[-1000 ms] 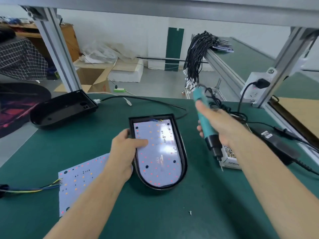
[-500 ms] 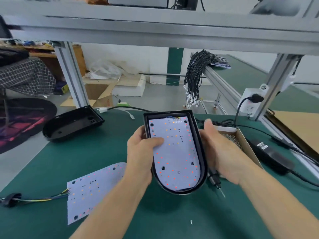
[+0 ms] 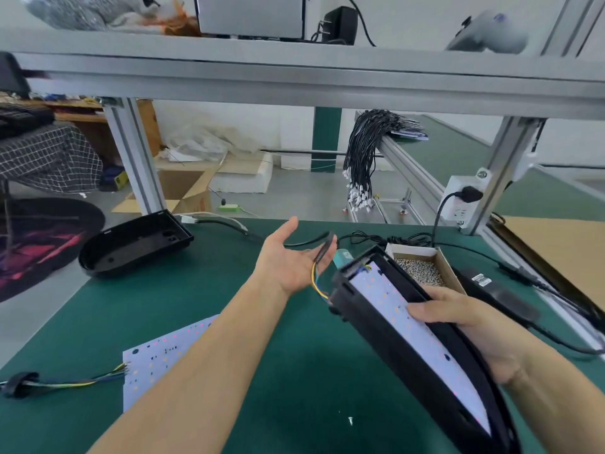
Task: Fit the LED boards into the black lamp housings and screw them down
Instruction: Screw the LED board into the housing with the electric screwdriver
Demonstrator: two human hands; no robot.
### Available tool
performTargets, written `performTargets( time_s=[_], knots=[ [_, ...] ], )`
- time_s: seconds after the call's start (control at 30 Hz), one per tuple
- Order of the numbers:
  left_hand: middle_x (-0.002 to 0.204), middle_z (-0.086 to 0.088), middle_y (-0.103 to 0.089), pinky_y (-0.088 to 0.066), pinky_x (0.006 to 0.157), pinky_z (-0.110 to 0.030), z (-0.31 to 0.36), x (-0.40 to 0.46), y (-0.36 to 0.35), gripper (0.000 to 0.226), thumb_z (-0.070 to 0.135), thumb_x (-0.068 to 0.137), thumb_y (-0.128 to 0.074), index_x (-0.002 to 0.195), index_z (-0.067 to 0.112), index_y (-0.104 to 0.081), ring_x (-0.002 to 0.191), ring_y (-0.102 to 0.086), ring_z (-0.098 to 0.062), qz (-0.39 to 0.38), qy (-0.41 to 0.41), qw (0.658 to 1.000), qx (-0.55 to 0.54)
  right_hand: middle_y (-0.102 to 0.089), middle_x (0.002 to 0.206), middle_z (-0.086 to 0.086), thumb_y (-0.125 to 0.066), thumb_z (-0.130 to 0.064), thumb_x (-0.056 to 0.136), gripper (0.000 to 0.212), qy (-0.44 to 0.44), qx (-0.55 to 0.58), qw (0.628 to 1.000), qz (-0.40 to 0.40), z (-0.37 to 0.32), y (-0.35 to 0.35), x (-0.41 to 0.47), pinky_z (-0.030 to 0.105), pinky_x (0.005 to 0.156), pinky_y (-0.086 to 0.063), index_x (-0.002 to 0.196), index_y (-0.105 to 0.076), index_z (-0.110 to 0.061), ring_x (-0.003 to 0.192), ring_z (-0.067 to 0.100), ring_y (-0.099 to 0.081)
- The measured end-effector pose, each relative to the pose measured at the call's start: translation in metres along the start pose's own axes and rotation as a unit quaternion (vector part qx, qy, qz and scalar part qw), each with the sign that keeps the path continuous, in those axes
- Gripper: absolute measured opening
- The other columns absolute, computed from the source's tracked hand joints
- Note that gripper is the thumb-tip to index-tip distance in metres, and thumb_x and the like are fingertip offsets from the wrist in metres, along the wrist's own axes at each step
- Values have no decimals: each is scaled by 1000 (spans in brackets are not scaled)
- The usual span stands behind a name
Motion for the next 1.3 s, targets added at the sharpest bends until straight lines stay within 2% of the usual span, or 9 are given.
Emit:
performTargets(
  time_s=[0.17,0.37,0.57,0.7,0.83,1.0,1.13,1.2,1.3],
  knots=[
    [90,-5,-69,-47,60,-26,-3,22,-8,48,-7,85,-39,128,12,-50,57,-63,-13,-41,-8,991,131,-72,77,20,-83,-16,60,37,60,11,997,50,-10,11,-8,31,48,-55,93,-74,-2,56,29,-69],
    [136,-26,-50,-52,81,-56,12,35,-8,86,60,91,-46,140,-8,-29,117,-53,-38,-60,1,996,-63,-72,93,20,-65,-10,74,27,79,-51,994,45,-25,19,-2,35,58,-57,99,-74,-7,69,30,-72],
    [81,-5,-56,-31,36,-16,35,17,-49,16,6,101,-37,97,4,-52,35,-39,-7,-18,-152,979,133,-73,90,20,-66,-2,82,23,4,-179,969,172,-10,39,0,31,54,-54,106,-68,-1,65,28,-69],
    [70,-2,-63,-41,46,-18,11,-7,-50,36,-4,95,-39,119,23,-45,45,-49,-13,16,-299,846,442,-73,68,7,-55,1,91,14,67,-121,932,334,-4,43,15,25,42,-51,92,-68,-5,51,21,-67],
    [92,2,-66,-49,76,-33,-28,-33,-37,38,5,95,-43,130,18,-49,84,-61,-26,74,-360,621,692,-74,85,9,-56,-9,94,17,101,-67,910,396,-13,33,38,37,69,-57,105,-64,1,74,26,-71],
    [127,-1,-37,-31,63,-28,-60,-47,-27,72,4,88,-45,150,23,-13,78,-38,-19,139,-334,309,880,-68,110,18,-53,-66,84,71,105,-62,900,418,-26,20,58,39,83,-55,106,-64,0,99,32,-66],
    [121,-3,-36,-26,67,-28,-62,-51,-27,76,4,82,-50,149,21,-17,82,-28,-19,115,-281,247,920,-75,87,3,-69,-53,80,40,126,-58,915,379,-23,19,58,26,58,-53,88,-69,-14,74,19,-71],
    [124,1,-37,-31,76,-27,-60,-50,-21,73,9,84,-48,149,25,-19,92,-36,-18,63,-298,309,901,-74,85,2,-70,-37,85,21,151,-63,915,368,-22,22,57,26,59,-54,81,-69,-17,68,17,-70],
    [141,15,-34,-32,94,-16,-47,-53,-23,85,24,69,-58,147,35,-26,124,-35,-3,9,-296,687,663,-69,68,-8,-63,-43,89,28,154,-73,910,377,-26,28,46,25,59,-50,74,-64,-19,64,12,-62]
  ],
)
Point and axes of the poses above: each hand's wrist, its own x-axis towards the middle knuckle, its own y-axis out of the back of the hand, z = x × y, the point moved 1 cm from there along x, towards the middle knuckle
